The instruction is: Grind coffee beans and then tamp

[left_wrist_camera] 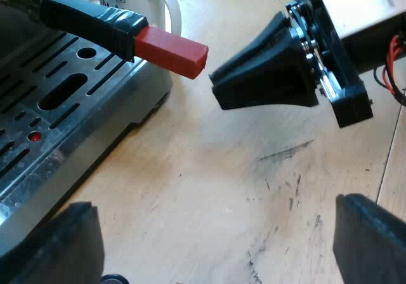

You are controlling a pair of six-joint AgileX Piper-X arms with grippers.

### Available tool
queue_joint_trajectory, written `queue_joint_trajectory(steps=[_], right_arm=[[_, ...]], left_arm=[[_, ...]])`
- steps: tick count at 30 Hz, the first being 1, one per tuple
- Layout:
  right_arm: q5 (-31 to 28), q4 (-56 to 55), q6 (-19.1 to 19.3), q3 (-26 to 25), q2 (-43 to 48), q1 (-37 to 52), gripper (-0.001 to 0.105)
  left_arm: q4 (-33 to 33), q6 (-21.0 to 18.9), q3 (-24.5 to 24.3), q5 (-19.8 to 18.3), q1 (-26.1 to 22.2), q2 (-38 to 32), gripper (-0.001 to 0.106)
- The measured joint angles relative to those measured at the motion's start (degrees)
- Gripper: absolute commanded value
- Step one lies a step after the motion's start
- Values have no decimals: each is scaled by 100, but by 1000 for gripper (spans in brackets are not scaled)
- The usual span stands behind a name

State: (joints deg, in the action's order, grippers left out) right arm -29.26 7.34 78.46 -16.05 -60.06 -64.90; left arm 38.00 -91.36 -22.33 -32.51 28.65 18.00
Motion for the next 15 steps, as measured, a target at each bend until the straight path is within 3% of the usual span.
queue_joint_trajectory(steps=[8, 15], right_arm=[[-11, -887, -47, 0, 796, -765, 16], [-109, -1007, -47, -91, 1362, -1301, 17]], left_arm=[[0, 0, 0, 0, 0, 0, 75], [-103, 0, 0, 0, 0, 0, 75]])
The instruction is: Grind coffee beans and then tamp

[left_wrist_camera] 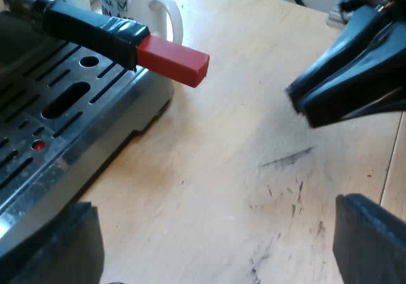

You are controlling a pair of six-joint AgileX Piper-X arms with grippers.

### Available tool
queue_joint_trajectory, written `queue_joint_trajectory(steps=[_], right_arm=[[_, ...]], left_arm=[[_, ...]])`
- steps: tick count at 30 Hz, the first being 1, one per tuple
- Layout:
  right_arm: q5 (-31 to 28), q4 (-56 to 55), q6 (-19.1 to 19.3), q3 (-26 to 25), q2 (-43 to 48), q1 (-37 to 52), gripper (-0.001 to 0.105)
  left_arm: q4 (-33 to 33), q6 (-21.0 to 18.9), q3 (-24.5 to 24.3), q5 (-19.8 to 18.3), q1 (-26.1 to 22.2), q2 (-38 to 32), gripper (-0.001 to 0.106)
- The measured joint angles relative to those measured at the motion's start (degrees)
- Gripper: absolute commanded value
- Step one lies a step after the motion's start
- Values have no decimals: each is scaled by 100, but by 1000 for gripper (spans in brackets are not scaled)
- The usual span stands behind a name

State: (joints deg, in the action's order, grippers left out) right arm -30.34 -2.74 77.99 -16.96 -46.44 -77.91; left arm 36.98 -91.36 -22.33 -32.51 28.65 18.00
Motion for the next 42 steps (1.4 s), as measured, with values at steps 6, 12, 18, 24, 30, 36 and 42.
queue_joint_trajectory(steps=[6, 12, 18, 24, 30, 36, 42], right_arm=[[-278, -98, -8, -359, 129, -30, 45], [-356, -1064, -8, -984, 129, -30, 63], [-620, -2015, -85, -1591, 129, -30, 63], [-656, -2806, -611, -2041, 68, -30, 63], [-529, -3015, -1086, -2440, -474, 97, 63], [40, -3536, -1364, -2933, -957, 772, 63], [877, -3681, -1380, -3239, -1277, 1501, 63]], left_arm=[[4, 0, 0, -15, 0, 0, 75], [-2, 0, 0, -173, 0, 0, 75], [-2, 0, 0, -173, 0, 0, 75], [-2, 0, 0, -173, 0, 0, 75], [-2, 0, 0, -234, 0, 0, 75], [-24, 0, 0, -263, 0, 0, 75], [-23, 0, 0, -263, 0, 0, 75]])
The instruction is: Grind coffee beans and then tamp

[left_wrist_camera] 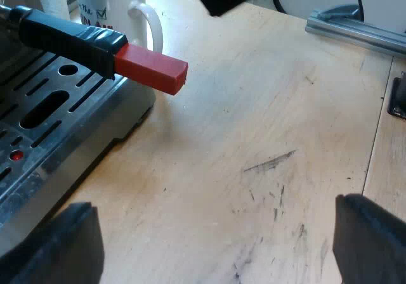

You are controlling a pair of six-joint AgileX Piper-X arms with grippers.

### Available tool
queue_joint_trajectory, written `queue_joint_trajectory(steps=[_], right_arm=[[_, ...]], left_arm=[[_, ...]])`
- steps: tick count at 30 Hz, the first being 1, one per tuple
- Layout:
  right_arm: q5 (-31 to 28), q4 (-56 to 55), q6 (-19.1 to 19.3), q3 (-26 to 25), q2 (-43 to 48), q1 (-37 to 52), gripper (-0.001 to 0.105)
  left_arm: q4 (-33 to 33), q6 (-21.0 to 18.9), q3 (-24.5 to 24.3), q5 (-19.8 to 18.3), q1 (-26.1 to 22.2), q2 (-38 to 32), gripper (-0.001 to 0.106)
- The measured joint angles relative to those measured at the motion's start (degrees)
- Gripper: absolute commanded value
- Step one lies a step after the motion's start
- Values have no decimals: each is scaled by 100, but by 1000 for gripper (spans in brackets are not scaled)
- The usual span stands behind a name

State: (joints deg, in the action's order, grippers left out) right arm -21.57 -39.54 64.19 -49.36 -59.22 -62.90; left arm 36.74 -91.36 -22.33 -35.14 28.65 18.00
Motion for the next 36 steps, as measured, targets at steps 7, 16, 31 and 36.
queue_joint_trajectory(steps=[7, 16, 31, 36], right_arm=[[365, -16, -4, 0, -7, 268, 63], [483, -31, -4, 0, -282, 368, 63], [388, 446, -4, 0, -1245, 368, 63], [259, 599, -4, 0, -1449, 421, 63]], left_arm=[[0, 0, 0, 0, 0, 0, 75], [0, 0, 0, 0, 0, 0, 75], [0, 0, 0, -25, 0, 0, 75], [0, 0, 0, -60, 0, 0, 75]])
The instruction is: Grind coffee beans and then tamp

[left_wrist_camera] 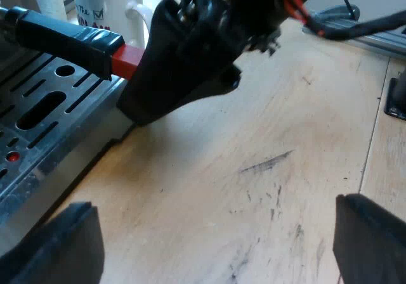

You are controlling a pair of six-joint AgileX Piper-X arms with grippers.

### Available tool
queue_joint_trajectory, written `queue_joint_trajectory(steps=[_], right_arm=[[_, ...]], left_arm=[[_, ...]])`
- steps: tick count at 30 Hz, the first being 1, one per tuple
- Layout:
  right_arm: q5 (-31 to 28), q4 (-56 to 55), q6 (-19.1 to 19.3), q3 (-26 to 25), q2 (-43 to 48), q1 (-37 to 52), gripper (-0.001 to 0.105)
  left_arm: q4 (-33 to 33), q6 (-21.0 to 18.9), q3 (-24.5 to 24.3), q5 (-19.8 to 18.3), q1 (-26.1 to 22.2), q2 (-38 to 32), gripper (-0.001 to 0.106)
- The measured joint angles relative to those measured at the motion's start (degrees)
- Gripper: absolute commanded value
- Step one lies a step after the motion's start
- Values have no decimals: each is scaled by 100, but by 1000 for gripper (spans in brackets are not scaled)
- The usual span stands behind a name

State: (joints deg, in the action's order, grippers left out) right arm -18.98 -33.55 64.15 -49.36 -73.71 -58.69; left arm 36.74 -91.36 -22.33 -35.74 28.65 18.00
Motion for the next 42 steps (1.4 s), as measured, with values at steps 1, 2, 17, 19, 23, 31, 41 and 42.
queue_joint_trajectory(steps=[1, 2, 17, 19, 23, 31, 41, 42], right_arm=[[-14, 0, 0, 0, -57, 30, 63], [-16, 0, 0, 0, -108, 79, 63], [-58, 474, 0, 0, -149, 323, 63], [-58, 513, 11, 0, -149, 323, 63], [-22, 576, 44, 0, -200, 346, 63], [-21, 580, 47, 0, -302, 354, 63], [-21, 555, 47, 0, -302, 354, 63], [-21, 555, 47, 0, -302, 354, 63]], left_arm=[[0, 0, 0, -28, 0, 0, 75], [0, 0, 0, -58, 0, 0, 75], [0, 0, 0, -96, 0, 0, 75], [0, 0, 0, -96, 0, 0, 75], [0, 0, 0, -96, 0, 0, 75], [0, 0, 0, -96, 0, 0, 75], [0, 0, 0, -96, 0, 0, 75], [0, 0, 0, -96, 0, 0, 75]])
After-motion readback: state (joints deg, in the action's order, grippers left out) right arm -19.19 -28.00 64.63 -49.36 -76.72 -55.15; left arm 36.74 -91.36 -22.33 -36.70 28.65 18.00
